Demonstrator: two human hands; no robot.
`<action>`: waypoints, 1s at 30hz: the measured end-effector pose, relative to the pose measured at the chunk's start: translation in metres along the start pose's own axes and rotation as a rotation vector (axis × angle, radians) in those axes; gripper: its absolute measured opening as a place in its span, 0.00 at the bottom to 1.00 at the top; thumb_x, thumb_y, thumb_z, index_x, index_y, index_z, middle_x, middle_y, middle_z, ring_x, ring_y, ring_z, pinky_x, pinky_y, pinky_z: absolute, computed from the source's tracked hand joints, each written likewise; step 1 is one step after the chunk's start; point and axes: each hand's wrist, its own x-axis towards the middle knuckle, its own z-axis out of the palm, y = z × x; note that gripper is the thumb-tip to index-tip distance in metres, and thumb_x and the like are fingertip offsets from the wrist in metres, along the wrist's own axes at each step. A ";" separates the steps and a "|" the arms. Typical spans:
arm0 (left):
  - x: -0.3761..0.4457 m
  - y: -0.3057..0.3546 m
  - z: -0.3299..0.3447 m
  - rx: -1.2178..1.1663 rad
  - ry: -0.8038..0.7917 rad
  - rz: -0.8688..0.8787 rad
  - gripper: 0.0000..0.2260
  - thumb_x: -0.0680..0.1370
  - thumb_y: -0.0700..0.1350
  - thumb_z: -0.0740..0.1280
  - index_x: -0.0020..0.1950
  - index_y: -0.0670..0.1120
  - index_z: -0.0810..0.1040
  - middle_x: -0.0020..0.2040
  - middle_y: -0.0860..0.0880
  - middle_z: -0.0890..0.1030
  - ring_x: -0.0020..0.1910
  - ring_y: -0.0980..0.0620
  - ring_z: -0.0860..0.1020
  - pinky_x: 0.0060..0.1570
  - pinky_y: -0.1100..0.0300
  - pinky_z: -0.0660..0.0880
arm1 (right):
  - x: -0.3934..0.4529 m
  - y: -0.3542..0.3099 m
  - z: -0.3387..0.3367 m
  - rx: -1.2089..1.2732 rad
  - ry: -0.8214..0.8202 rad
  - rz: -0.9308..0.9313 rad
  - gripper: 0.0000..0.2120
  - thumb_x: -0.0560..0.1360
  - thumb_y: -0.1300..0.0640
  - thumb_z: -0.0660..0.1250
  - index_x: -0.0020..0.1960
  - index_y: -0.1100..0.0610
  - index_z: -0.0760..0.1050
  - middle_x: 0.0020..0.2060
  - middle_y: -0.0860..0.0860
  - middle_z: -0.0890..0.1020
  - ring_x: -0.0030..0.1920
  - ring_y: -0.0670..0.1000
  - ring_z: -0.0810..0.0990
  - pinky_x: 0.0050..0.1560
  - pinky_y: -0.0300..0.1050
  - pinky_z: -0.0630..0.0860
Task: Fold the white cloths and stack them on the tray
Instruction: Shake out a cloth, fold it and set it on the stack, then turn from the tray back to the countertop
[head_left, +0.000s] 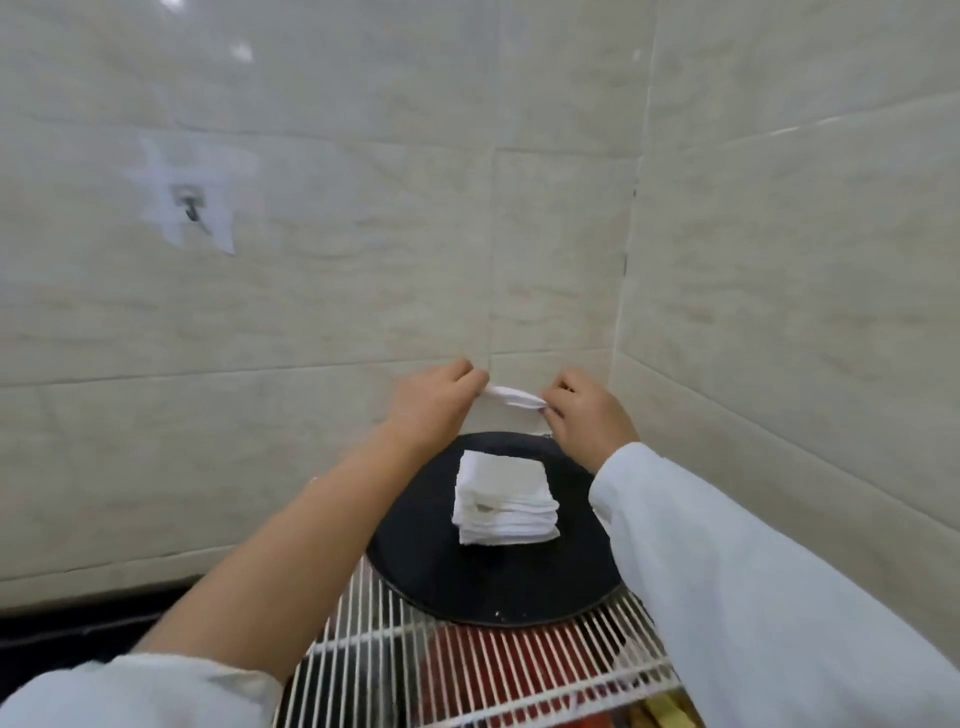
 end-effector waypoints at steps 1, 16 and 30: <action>-0.002 0.002 0.008 0.033 -0.073 -0.014 0.13 0.60 0.37 0.74 0.39 0.45 0.74 0.31 0.46 0.79 0.21 0.47 0.75 0.18 0.67 0.55 | 0.000 0.008 0.014 0.017 -0.027 -0.009 0.05 0.62 0.65 0.67 0.29 0.66 0.77 0.28 0.59 0.77 0.21 0.57 0.75 0.20 0.37 0.70; -0.050 0.033 0.049 -0.146 -0.698 -0.178 0.19 0.80 0.42 0.56 0.72 0.44 0.65 0.71 0.45 0.67 0.66 0.44 0.71 0.64 0.53 0.70 | -0.025 0.027 0.049 -0.074 -0.825 -0.002 0.06 0.75 0.63 0.59 0.41 0.57 0.73 0.46 0.56 0.75 0.51 0.58 0.75 0.45 0.46 0.72; -0.226 -0.037 -0.132 0.405 -0.511 -0.909 0.21 0.80 0.52 0.55 0.71 0.45 0.63 0.70 0.45 0.67 0.70 0.44 0.64 0.66 0.51 0.63 | -0.021 -0.222 0.031 0.156 -0.354 -0.422 0.21 0.77 0.52 0.57 0.68 0.56 0.65 0.64 0.55 0.73 0.65 0.57 0.71 0.62 0.49 0.67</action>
